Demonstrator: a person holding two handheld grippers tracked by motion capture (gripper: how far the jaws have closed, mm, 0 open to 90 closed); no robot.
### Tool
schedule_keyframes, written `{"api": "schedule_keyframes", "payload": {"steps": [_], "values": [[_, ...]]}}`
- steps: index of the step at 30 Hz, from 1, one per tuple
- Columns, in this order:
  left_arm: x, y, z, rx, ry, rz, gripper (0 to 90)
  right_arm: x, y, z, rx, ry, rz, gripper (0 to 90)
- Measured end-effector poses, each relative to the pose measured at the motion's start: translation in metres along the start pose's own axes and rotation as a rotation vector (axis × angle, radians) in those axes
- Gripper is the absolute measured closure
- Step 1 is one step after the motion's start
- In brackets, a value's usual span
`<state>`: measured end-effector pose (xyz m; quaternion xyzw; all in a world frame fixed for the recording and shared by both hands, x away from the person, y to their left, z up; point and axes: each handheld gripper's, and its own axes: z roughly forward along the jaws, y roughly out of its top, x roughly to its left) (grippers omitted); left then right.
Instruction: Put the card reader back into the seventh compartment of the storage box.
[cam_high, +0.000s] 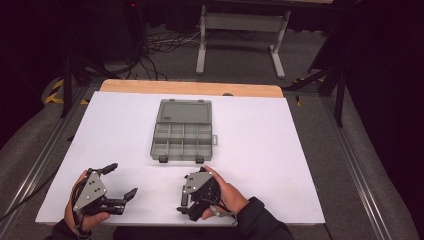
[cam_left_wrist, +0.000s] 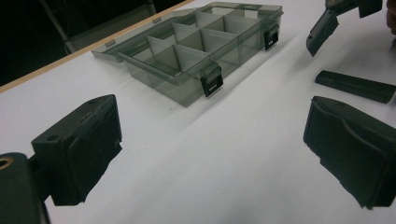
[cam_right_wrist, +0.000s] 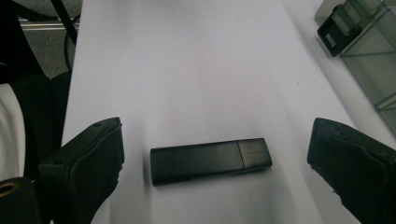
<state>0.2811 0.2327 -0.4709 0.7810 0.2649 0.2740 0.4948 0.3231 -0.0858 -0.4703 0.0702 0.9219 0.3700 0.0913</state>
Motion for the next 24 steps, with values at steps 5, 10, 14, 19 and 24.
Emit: {"api": "schedule_keyframes", "payload": {"steps": [5, 10, 14, 19, 24], "values": [[-0.0002, -0.0003, 0.0003, 0.007, -0.006, 0.004, 5.2, -0.0041, -0.0013, 0.007, 0.025, 0.004, 0.032, 6.7], [-0.0002, -0.0003, -0.0001, 0.004, -0.011, 0.003, 5.2, -0.0063, -0.0027, 0.0055, 0.024, 0.05, 0.034, 18.8], [-0.0002, -0.0004, 0.0007, 0.01, -0.016, -0.001, 5.2, -0.0067, -0.0036, 0.0039, 0.02, 0.079, 0.037, 24.7], [0.0, -0.0008, 0.0012, 0.013, -0.02, 0.0, 5.2, -0.0063, -0.0039, 0.0025, 0.017, 0.085, 0.041, 29.9], [0.0, -0.0005, 0.0008, 0.013, -0.024, 0.003, 5.2, -0.0051, -0.0042, 0.0019, 0.009, 0.083, 0.033, 30.4]]}}
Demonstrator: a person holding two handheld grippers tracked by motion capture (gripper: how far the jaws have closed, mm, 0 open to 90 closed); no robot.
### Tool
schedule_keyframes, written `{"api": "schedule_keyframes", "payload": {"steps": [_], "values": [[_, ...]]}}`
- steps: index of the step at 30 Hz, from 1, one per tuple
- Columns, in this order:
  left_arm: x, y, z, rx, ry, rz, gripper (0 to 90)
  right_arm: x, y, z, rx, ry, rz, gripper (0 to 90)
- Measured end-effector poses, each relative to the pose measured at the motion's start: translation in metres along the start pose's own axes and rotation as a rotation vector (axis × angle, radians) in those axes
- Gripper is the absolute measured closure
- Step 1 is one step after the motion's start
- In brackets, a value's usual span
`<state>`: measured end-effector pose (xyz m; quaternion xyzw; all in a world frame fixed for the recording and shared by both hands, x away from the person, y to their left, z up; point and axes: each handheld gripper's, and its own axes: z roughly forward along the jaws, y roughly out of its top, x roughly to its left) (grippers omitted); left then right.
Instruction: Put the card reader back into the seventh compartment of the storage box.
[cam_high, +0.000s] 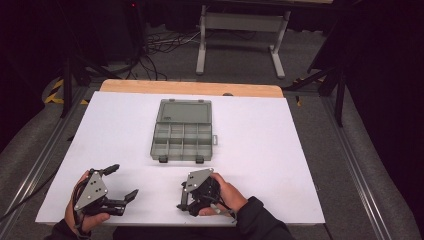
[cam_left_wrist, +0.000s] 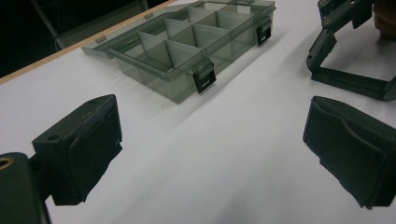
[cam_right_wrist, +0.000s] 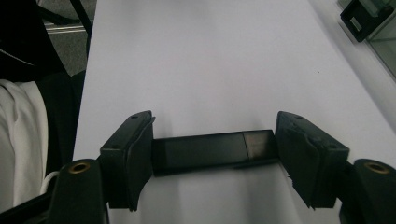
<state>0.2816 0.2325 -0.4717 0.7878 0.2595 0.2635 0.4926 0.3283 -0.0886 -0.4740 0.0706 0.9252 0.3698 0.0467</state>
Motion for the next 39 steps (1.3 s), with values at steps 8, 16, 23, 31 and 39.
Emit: {"api": "schedule_keyframes", "payload": {"steps": [8, 16, 23, 31, 39], "values": [[0.001, 0.0, -0.001, -0.003, 0.002, 0.004, 5.2, 0.003, 0.001, -0.003, -0.002, -0.02, -0.029, 30.5], [0.0, 0.001, -0.003, -0.027, -0.002, 0.001, 5.5, 0.005, 0.002, -0.011, -0.028, -0.055, -0.05, 30.5], [0.0, 0.001, -0.003, -0.028, -0.004, -0.003, 5.5, 0.006, 0.004, -0.018, -0.047, -0.089, -0.053, 30.5], [0.001, 0.001, -0.003, -0.03, -0.005, -0.01, 5.6, 0.008, 0.006, -0.028, -0.076, -0.12, -0.064, 30.5], [0.001, 0.001, -0.003, -0.03, -0.001, -0.002, 5.6, 0.007, 0.005, -0.035, -0.087, -0.163, -0.071, 30.5]]}}
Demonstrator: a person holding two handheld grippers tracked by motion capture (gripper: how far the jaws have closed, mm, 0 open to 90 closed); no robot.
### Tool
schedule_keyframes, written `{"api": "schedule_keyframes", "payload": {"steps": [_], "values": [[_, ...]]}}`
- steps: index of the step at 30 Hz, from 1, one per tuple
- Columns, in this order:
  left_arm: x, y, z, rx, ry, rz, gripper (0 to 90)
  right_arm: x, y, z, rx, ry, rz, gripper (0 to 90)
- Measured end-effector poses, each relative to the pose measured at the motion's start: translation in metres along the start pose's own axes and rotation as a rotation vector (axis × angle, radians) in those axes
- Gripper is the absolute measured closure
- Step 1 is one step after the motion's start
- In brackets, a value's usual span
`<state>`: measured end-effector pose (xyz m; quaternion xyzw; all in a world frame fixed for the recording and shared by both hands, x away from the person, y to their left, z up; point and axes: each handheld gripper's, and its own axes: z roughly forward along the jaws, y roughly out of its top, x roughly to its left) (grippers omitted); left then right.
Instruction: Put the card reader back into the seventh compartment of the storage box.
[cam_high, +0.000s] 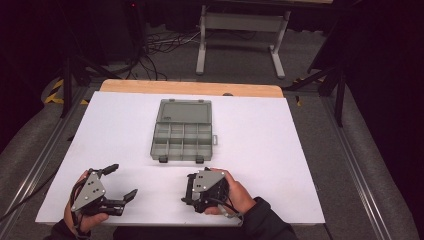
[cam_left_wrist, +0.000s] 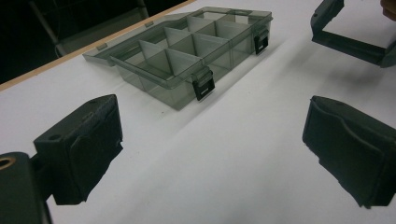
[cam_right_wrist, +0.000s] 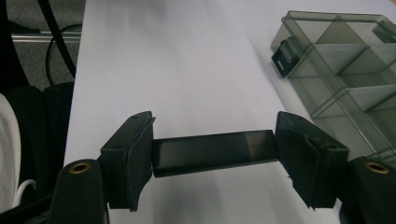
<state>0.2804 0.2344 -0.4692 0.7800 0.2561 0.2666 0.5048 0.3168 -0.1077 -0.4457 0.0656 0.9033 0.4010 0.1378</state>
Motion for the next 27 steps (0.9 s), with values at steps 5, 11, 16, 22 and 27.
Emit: {"api": "schedule_keyframes", "payload": {"steps": [5, 11, 16, 22, 27], "values": [[0.0, -0.001, 0.0, 0.004, -0.002, -0.004, 5.7, -0.006, 0.0, -0.005, -0.016, -0.031, 0.015, 30.5], [0.001, 0.0, 0.0, 0.004, -0.001, -0.006, 5.7, -0.016, -0.001, -0.011, -0.03, -0.094, 0.021, 30.5], [0.001, -0.001, 0.001, 0.007, -0.001, -0.005, 5.7, -0.024, -0.002, -0.015, -0.049, -0.126, 0.042, 30.5], [0.0, -0.001, 0.001, 0.004, -0.004, -0.004, 5.8, -0.038, 0.0, -0.018, -0.069, -0.184, 0.058, 30.5], [0.0, -0.001, 0.001, 0.006, -0.006, -0.003, 5.8, -0.049, 0.001, -0.016, -0.076, -0.208, 0.074, 30.5]]}}
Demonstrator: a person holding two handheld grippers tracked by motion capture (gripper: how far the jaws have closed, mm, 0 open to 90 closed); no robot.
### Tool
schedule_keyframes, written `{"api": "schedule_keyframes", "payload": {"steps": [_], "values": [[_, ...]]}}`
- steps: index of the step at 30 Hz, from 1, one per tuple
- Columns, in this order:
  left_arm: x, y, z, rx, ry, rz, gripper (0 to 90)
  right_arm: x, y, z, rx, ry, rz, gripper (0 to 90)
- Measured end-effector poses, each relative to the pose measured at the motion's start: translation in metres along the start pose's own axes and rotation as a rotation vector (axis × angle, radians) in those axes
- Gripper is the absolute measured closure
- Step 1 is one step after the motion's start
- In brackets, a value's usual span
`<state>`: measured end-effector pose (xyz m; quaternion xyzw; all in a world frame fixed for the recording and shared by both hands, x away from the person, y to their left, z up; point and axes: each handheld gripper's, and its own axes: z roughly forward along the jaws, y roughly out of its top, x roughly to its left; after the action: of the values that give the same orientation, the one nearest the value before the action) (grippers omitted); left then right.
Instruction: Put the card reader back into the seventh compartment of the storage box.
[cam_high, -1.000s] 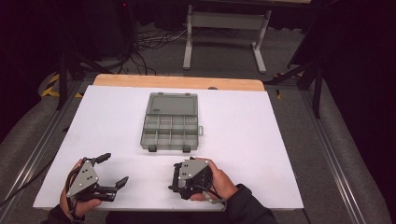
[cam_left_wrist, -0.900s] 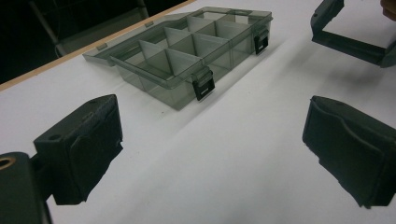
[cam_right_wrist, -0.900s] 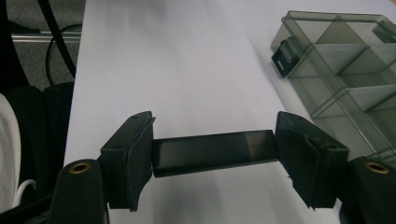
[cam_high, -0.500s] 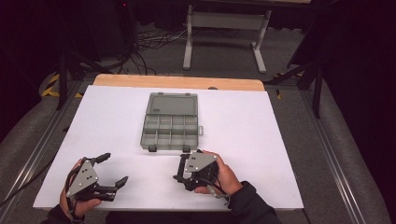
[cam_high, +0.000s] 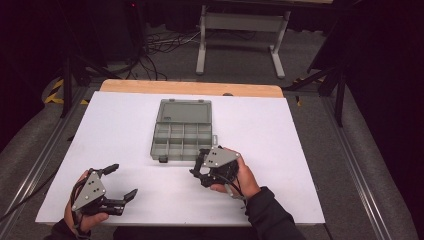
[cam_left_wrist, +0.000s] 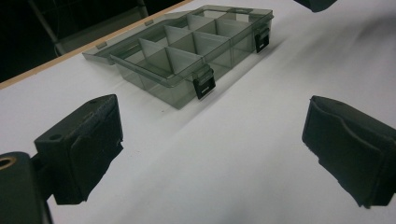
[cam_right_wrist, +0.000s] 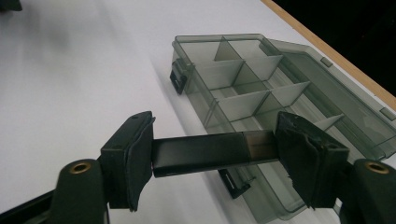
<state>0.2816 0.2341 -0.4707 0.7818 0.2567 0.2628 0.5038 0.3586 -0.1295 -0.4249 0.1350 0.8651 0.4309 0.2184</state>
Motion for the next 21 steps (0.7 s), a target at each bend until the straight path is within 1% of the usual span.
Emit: {"api": "schedule_keyframes", "payload": {"steps": [3, 5, 11, 16, 19, 20, 21], "values": [[-0.001, 0.0, 0.001, 0.001, 0.0, 0.003, 5.8, -0.006, 0.0, 0.004, 0.003, -0.017, 0.015, 30.5], [-0.001, 0.0, 0.001, -0.001, -0.001, 0.003, 5.8, -0.007, 0.0, 0.005, 0.003, -0.019, 0.016, 30.5], [-0.001, 0.0, 0.002, 0.002, -0.007, 0.005, 5.8, -0.018, 0.004, 0.015, 0.0, -0.035, 0.051, 30.5], [-0.001, 0.0, 0.003, 0.007, -0.011, 0.009, 5.8, -0.024, 0.008, 0.025, 0.012, -0.057, 0.059, 30.5], [-0.001, 0.0, 0.003, 0.009, -0.015, 0.008, 5.8, -0.027, 0.01, 0.03, 0.015, -0.059, 0.069, 30.5], [-0.001, -0.001, 0.004, 0.011, -0.017, 0.009, 5.8, -0.029, 0.012, 0.035, 0.031, -0.067, 0.073, 30.5], [-0.001, -0.001, 0.004, 0.011, -0.017, 0.009, 5.8, -0.029, 0.012, 0.035, 0.031, -0.067, 0.073, 30.5]]}}
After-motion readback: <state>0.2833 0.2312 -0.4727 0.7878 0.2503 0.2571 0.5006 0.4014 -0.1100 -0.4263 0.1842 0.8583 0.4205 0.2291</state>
